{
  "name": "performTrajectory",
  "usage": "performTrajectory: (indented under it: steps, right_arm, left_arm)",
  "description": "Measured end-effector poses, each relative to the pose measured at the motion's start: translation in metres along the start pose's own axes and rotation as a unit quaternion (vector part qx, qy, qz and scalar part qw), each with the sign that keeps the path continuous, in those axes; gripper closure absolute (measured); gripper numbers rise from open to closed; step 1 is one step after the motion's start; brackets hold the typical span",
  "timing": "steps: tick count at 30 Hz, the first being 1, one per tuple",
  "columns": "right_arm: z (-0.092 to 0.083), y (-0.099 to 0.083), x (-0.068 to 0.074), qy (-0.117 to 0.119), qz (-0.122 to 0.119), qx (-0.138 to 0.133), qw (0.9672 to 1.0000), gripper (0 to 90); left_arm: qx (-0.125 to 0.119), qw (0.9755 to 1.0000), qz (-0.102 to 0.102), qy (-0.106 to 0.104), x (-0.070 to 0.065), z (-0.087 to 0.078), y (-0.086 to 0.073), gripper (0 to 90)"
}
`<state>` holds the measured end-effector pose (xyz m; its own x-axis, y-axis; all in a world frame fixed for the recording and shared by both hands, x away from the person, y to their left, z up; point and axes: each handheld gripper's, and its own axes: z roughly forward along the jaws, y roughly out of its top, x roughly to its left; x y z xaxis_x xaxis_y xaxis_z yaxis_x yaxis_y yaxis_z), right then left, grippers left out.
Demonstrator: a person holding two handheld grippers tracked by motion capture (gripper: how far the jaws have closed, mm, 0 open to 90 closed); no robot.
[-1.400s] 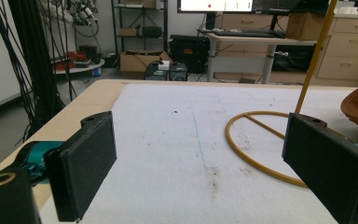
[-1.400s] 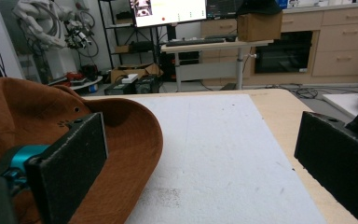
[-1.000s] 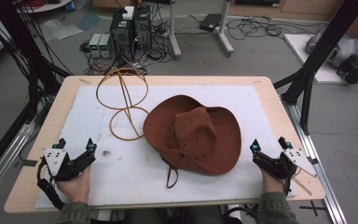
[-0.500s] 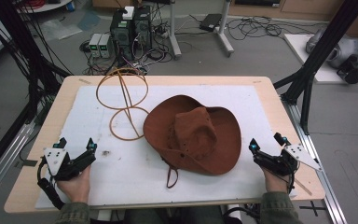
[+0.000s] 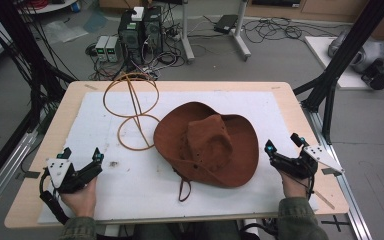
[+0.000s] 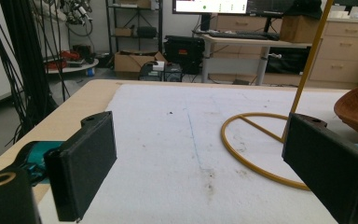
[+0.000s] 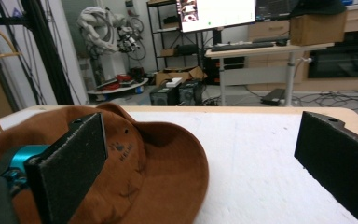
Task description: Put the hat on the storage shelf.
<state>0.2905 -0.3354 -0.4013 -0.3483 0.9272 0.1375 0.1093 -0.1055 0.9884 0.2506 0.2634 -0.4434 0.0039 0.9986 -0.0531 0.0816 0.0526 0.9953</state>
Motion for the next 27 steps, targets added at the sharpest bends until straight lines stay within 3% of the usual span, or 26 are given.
performTrajectory:
  steps: [6, 7, 8, 11, 13, 16, 17, 19, 20, 22, 23, 24, 25, 27]
  right_arm:
    - [0.013, 0.013, 0.006, 0.015, -0.010, 0.003, 0.9998, 1.6]
    - [0.019, 0.017, 0.008, 0.032, -0.020, 0.007, 0.9992, 1.6]
    - [0.019, 0.017, 0.008, 0.032, -0.020, 0.007, 0.9992, 1.6]
    - [0.032, 0.024, 0.012, 0.075, -0.035, 0.037, 0.9959, 1.6]
    - [0.035, 0.025, 0.014, 0.083, -0.041, 0.045, 0.9947, 1.6]
    - [0.046, 0.029, 0.019, 0.117, -0.061, 0.065, 0.9892, 1.6]
    - [0.046, 0.029, 0.019, 0.117, -0.061, 0.065, 0.9892, 1.6]
    - [0.054, 0.032, 0.022, 0.137, -0.070, 0.081, 0.9848, 1.6]
    - [0.054, 0.032, 0.022, 0.137, -0.070, 0.081, 0.9848, 1.6]
    - [0.062, 0.033, 0.026, 0.155, -0.084, 0.098, 0.9795, 1.6]
    - [0.062, 0.033, 0.026, 0.155, -0.084, 0.098, 0.9795, 1.6]
    - [0.065, 0.032, 0.028, 0.161, -0.093, 0.104, 0.9769, 1.7]
    - [0.069, 0.030, 0.032, 0.172, -0.106, 0.123, 0.9716, 1.7]
    - [0.074, 0.027, 0.036, 0.183, -0.115, 0.138, 0.9665, 1.7]
  left_arm:
    - [0.000, 1.0000, 0.000, -0.001, 0.000, 0.000, 0.000, 10.2]
    - [0.000, 1.0000, -0.001, -0.001, 0.000, 0.000, 0.000, 10.2]
    - [-0.001, 1.0000, -0.001, -0.001, 0.000, 0.000, 0.000, 10.2]
    - [0.000, 1.0000, 0.000, -0.003, 0.000, 0.000, 0.000, 10.2]
    - [0.000, 1.0000, 0.001, -0.004, 0.000, 0.000, 0.000, 10.2]
    - [0.000, 1.0000, 0.000, -0.004, 0.000, 0.000, 0.000, 10.2]
    - [-0.001, 1.0000, 0.000, -0.004, 0.000, 0.000, 0.000, 10.2]
    - [-0.001, 1.0000, -0.002, -0.005, 0.000, 0.001, 0.000, 10.2]
    - [-0.001, 1.0000, -0.003, -0.006, 0.000, 0.001, 0.000, 10.2]
    - [0.001, 1.0000, -0.002, -0.008, 0.001, 0.001, 0.000, 10.2]
    - [0.001, 1.0000, -0.003, -0.009, 0.001, 0.001, 0.000, 10.2]
    - [0.001, 1.0000, -0.002, -0.009, 0.001, 0.001, 0.000, 10.2]
    - [0.000, 0.9999, -0.003, -0.010, 0.001, 0.001, 0.000, 10.2]
    - [0.000, 1.0000, -0.003, -0.010, 0.001, 0.001, 0.000, 10.2]
